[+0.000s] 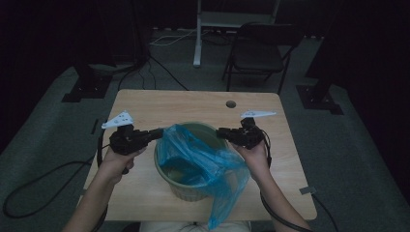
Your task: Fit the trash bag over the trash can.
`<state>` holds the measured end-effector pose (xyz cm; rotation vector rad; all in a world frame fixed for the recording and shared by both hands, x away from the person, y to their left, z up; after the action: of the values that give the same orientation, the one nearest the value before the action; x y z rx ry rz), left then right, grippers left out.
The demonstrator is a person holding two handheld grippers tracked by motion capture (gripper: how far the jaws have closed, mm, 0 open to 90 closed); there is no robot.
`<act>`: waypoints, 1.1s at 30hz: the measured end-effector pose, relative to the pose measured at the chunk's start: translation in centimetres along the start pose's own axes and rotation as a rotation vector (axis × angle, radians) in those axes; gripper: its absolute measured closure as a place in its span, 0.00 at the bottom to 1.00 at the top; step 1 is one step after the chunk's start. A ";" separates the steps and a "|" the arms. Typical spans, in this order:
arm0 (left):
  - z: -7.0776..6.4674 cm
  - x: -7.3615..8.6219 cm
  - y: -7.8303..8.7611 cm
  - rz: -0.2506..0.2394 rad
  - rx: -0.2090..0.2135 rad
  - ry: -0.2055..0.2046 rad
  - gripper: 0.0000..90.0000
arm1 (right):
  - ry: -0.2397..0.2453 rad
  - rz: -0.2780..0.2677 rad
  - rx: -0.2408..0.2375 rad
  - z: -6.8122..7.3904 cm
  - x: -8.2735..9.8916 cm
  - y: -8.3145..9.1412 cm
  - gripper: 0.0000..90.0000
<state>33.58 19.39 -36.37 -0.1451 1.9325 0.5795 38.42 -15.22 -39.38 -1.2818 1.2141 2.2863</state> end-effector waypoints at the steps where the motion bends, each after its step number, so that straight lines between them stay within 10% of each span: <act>1: 0.0 0.0 0.0 0.003 0.001 0.000 1.00 | -0.002 0.001 0.002 0.0 -0.1 0.0 0.85; 23: -0.3 -2.3 -4.8 0.033 0.064 -0.033 1.00 | -0.076 -0.079 0.193 -4.3 1.3 4.1 0.88; 32: -0.4 -3.3 -6.1 0.029 0.078 -0.044 1.00 | -0.088 -0.105 0.171 -4.9 1.0 5.8 0.77; 33: -0.5 -3.6 -6.3 0.027 0.071 -0.048 1.00 | -0.064 -0.164 0.097 -3.7 -0.1 7.3 0.71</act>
<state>36.94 13.08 -35.07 -0.0595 1.9080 0.5273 36.49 -22.59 -36.29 -1.2169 1.1389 2.1099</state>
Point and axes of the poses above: each handheld gripper's, and its own axes: y roughly backward along the jaws, x roughly out of its underside, z roughly to its left, the point moved 2 cm from there along -y, roughly forward along the jaws, and after that the axes turned 12 degrees about x, right-handed, at the moved point
